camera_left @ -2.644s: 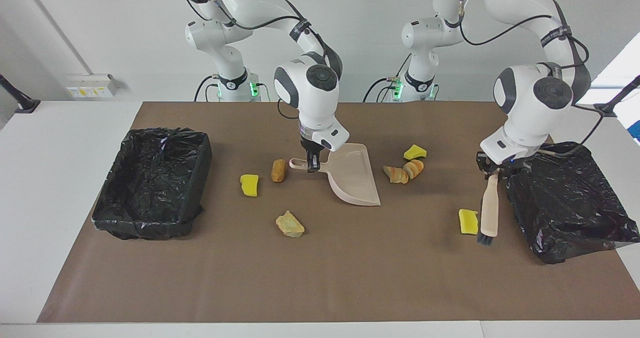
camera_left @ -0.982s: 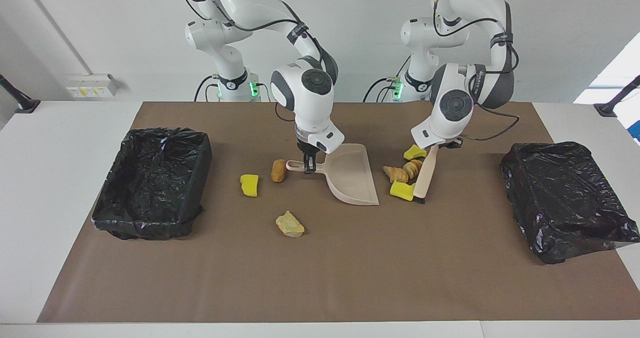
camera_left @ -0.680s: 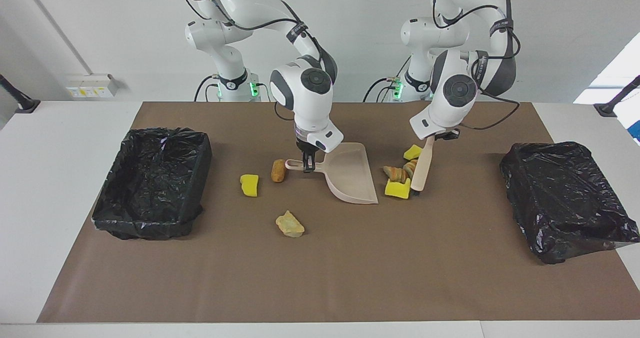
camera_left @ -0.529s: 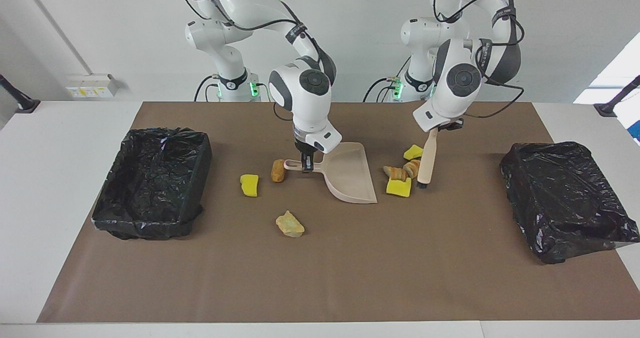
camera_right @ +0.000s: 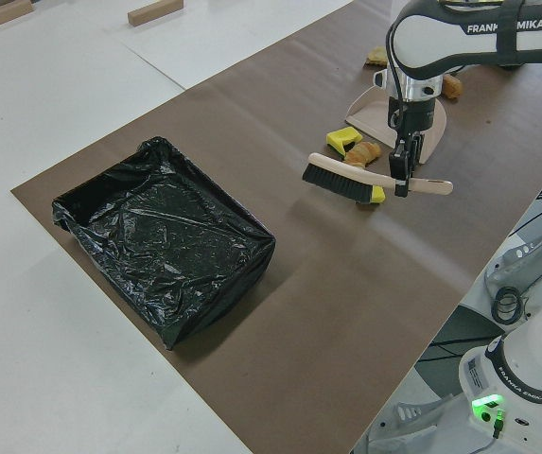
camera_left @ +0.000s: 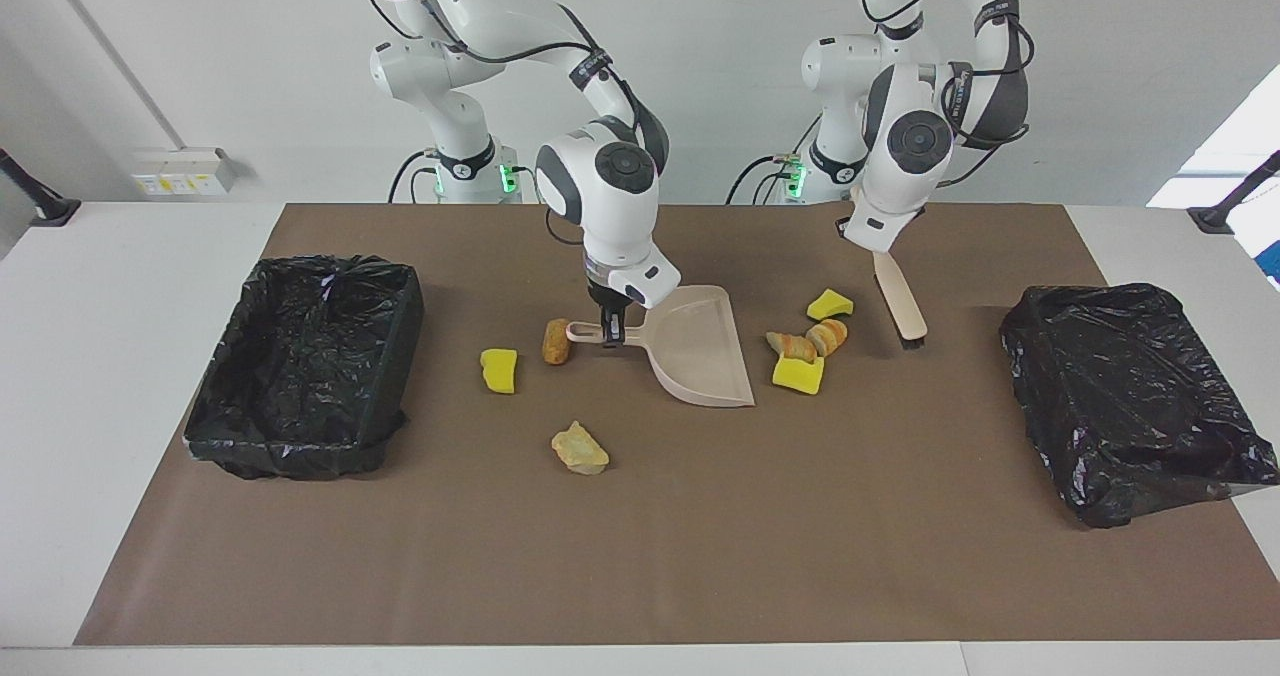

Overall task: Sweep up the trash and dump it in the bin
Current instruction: 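Sweep the sponges and crusts into the dustpan with the left gripper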

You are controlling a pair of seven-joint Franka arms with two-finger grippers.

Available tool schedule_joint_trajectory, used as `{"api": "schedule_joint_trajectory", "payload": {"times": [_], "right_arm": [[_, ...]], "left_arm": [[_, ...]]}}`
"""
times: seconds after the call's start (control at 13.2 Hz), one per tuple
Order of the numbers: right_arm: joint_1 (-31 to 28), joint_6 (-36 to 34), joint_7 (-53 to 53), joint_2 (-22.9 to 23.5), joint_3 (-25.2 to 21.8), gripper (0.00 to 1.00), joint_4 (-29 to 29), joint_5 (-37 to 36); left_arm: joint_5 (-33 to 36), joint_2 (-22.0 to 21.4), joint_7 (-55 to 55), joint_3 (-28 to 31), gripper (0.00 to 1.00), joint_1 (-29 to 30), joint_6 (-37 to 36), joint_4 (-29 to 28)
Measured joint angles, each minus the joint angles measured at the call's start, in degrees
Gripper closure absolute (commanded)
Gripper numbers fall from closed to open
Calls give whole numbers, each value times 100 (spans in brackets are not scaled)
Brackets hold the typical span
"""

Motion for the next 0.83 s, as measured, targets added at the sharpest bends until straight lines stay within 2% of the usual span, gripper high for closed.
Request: {"api": "schedule_joint_trajectory", "payload": {"times": [0.3, 0.6, 0.83], "right_arm": [[1, 30, 0, -16, 0, 100, -28, 0], [3, 30, 0, -18, 1, 100, -31, 0], [4, 31, 0, -19, 1, 100, -31, 0]], "left_arm": [[-426, 94, -254, -49, 100, -9, 835, -305], [-460, 705, -121, -392, 100, -110, 1659, -186], [-459, 971, 520, -820, 100, -124, 1763, 62]]}}
